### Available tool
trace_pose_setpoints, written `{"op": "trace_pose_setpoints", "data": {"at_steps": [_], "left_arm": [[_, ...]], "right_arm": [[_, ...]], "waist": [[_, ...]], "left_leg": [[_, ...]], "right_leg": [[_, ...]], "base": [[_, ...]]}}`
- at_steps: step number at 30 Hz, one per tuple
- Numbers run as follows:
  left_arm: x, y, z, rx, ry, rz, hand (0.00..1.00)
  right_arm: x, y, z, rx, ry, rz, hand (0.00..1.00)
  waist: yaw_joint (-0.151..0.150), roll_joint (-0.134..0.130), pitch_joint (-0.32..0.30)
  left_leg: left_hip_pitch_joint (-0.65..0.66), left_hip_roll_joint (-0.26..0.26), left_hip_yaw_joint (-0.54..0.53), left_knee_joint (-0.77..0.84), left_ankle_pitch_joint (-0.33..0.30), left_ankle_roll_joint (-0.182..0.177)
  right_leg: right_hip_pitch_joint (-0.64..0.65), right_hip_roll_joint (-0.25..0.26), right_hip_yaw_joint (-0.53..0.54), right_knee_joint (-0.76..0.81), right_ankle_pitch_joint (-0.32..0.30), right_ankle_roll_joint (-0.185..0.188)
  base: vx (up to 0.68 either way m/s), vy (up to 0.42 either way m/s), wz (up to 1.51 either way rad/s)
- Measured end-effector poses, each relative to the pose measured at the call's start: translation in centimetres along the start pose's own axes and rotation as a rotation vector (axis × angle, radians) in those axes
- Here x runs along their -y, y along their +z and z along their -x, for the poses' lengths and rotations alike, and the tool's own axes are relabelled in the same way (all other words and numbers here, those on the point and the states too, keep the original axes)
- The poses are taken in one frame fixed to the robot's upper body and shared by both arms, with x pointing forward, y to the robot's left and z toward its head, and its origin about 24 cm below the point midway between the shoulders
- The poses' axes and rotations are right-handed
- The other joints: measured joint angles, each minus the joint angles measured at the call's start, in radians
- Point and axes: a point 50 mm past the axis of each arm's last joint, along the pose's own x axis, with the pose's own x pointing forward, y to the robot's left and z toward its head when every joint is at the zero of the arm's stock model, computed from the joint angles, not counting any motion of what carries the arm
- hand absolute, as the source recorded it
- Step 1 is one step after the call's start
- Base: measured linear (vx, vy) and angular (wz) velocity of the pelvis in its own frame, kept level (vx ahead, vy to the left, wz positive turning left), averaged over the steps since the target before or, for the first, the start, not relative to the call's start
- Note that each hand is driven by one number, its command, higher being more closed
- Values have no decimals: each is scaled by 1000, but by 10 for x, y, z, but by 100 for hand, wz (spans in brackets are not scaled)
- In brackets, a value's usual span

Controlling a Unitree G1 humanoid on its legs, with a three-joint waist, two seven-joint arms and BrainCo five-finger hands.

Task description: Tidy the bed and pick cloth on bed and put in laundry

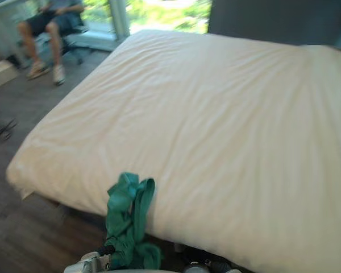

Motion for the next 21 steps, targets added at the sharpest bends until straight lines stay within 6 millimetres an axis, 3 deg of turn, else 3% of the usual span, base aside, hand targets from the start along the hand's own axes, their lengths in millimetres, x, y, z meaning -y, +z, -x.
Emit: {"op": "trace_pose_setpoints", "data": {"at_steps": [3, 7, 8, 9, 10, 11, 12, 13, 14, 16, 17, 18, 21], "left_arm": [[-7, 4, 1, 51, 48, -98, 100], [2, 13, 1, 143, 27, -230, 100], [7, 16, 1, 172, 10, -256, 100], [10, 18, 1, 182, 2, -266, 100], [21, 25, 0, 207, -28, -295, 100], [23, 26, -1, 205, -38, -305, 100], [24, 26, -1, 203, -57, -312, 100], [26, 24, -2, 202, -71, -304, 100], [29, 21, -2, 195, -98, -274, 100], [26, 19, -2, 187, -102, -254, 100], [21, 17, -2, 172, -99, -249, 100], [18, 16, -3, 159, -94, -251, 100], [11, 7, -4, 107, -91, -279, 100]], "right_arm": [[-1, 3, -2, -21, 9, -30, 100], [-2, -11, 0, -57, 9, -243, 100], [-4, -21, 2, -83, 11, -306, 100], [-6, -22, 2, -85, 16, -331, 100], [-6, -28, 3, -94, 0, -389, 100], [-7, -28, 3, -89, 3, -419, 100], [-11, -32, 4, -94, 1, -466, 100], [-9, -37, 5, -99, -9, -483, 100], [-7, -43, 8, -98, -20, -544, 100], [-10, -50, 10, -93, -37, -634, 100], [-12, -55, 12, -90, -48, -677, 100], [-13, -54, 11, -77, -51, -690, 100], [-15, -50, 11, -17, -56, -692, 100]], "waist": [[4, -24, 8], [-5, -13, 15], [-11, -1, 22], [-10, -3, 21], [-18, 11, 28], [-29, -5, 37], [-26, -14, 36], [-26, -7, 34], [-23, 7, 28], [-8, 17, 26], [-3, 24, 25], [-6, 23, 26], [-20, 41, 31]], "left_leg": [[-102, -63, 10, 52, 33, 58], [-174, -105, 13, 57, 99, 158], [-172, -107, 7, 34, 123, 161], [-169, -119, 7, 11, 134, 161], [-137, -115, 129, -20, -7, 143], [-141, -101, 189, 44, -52, 154], [-150, -59, 248, 210, -119, 168], [-149, -27, 247, 250, -129, 147], [-123, -46, 170, 209, -127, 124], [-78, -76, 115, 90, -76, 127], [-72, -88, 79, 46, -52, 121], [-71, -93, 56, 31, -43, 116], [-52, -112, -40, -14, -28, 94]], "right_leg": [[0, -52, -112, 36, -34, -12], [-2, -63, -244, 164, -47, -28], [5, -42, -241, 153, -92, -35], [8, -26, -243, 112, -94, -36], [55, -22, -327, 81, -96, 29], [73, -49, -368, 95, -94, 31], [98, -77, -416, 128, -88, 29], [114, -69, -427, 146, -88, 29], [128, -81, -427, 191, -80, 8], [113, -82, -410, 236, -60, -64], [88, -67, -348, 248, -84, -88], [68, -55, -300, 260, -96, -89], [-13, 52, -2, 262, -118, -71]], "base": [[75, 129, 161], [3, 75, 163], [-158, 52, 148], [-211, 80, 138], [-194, 95, 110], [-101, 131, 125], [-20, 69, 88], [59, 69, 100], [58, 73, 79], [-11, 106, 88], [-63, 80, 82], [-77, 48, 85], [-57, 36, 96]]}}
